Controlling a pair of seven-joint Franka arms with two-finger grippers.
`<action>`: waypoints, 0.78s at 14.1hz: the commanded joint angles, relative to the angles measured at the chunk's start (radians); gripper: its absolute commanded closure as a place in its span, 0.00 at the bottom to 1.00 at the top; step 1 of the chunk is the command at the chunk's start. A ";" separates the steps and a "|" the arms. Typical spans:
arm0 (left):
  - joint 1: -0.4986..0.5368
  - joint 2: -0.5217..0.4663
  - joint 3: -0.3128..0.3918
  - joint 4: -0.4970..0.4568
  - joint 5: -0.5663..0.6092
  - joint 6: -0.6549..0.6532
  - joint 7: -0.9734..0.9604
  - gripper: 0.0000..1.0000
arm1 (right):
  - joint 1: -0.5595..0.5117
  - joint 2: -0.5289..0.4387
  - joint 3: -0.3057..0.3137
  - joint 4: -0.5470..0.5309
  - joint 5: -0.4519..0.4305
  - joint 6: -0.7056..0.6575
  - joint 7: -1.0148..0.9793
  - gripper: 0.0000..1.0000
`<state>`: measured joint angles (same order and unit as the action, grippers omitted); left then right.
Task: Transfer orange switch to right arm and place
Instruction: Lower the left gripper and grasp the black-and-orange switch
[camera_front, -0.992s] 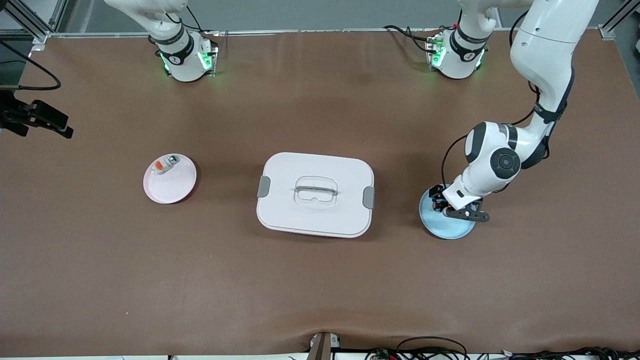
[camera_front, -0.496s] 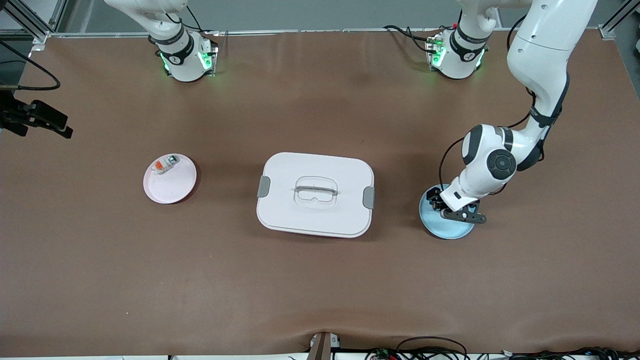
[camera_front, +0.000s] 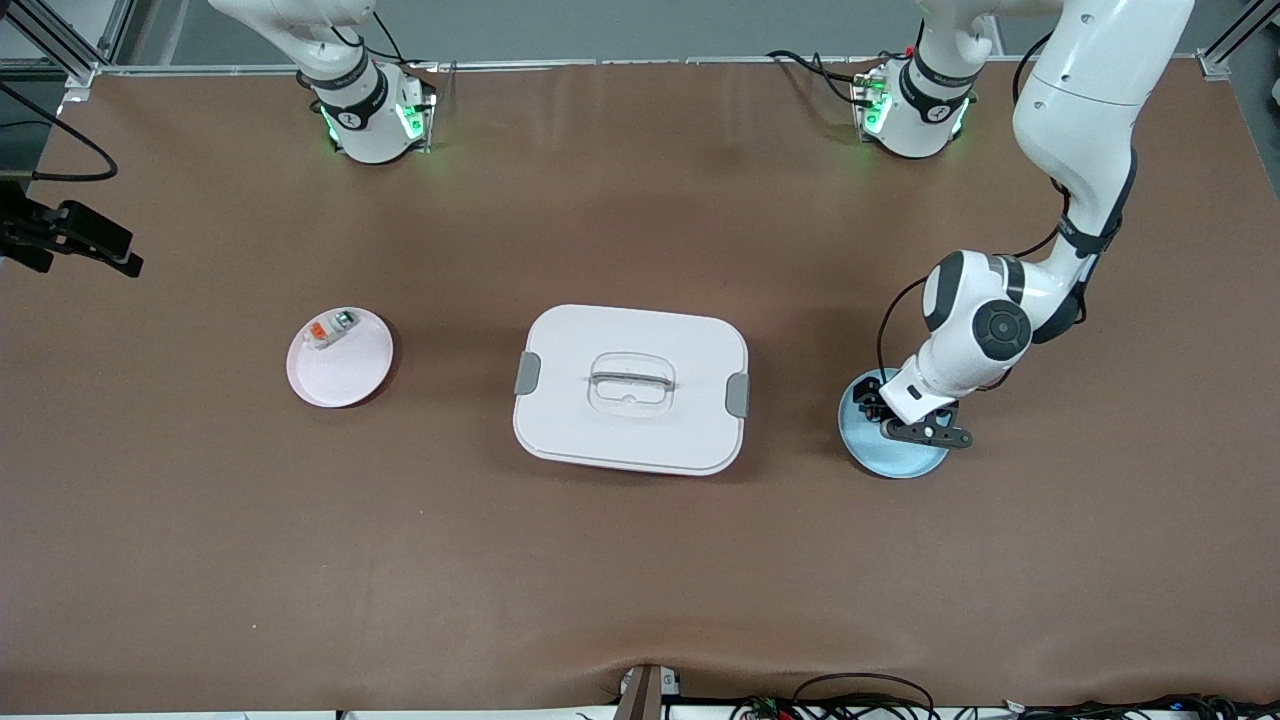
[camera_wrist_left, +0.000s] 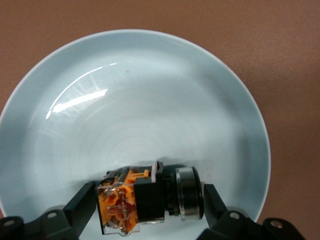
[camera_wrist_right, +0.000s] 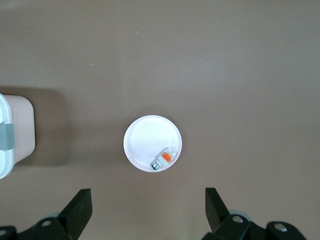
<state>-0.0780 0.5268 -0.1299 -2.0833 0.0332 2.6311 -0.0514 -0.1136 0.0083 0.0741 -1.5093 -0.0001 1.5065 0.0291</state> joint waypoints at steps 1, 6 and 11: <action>0.004 0.004 -0.005 0.005 0.017 0.013 -0.021 0.31 | -0.003 -0.004 0.006 0.000 0.006 0.000 0.005 0.00; 0.004 -0.005 -0.005 0.002 0.017 0.012 -0.051 0.66 | 0.000 -0.004 0.010 0.001 0.008 0.004 0.060 0.00; 0.007 -0.051 -0.005 -0.001 0.017 -0.003 -0.071 0.66 | -0.001 -0.004 0.010 0.001 0.022 0.004 0.064 0.00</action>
<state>-0.0769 0.5217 -0.1297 -2.0721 0.0332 2.6328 -0.0874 -0.1119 0.0083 0.0818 -1.5093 0.0087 1.5098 0.0756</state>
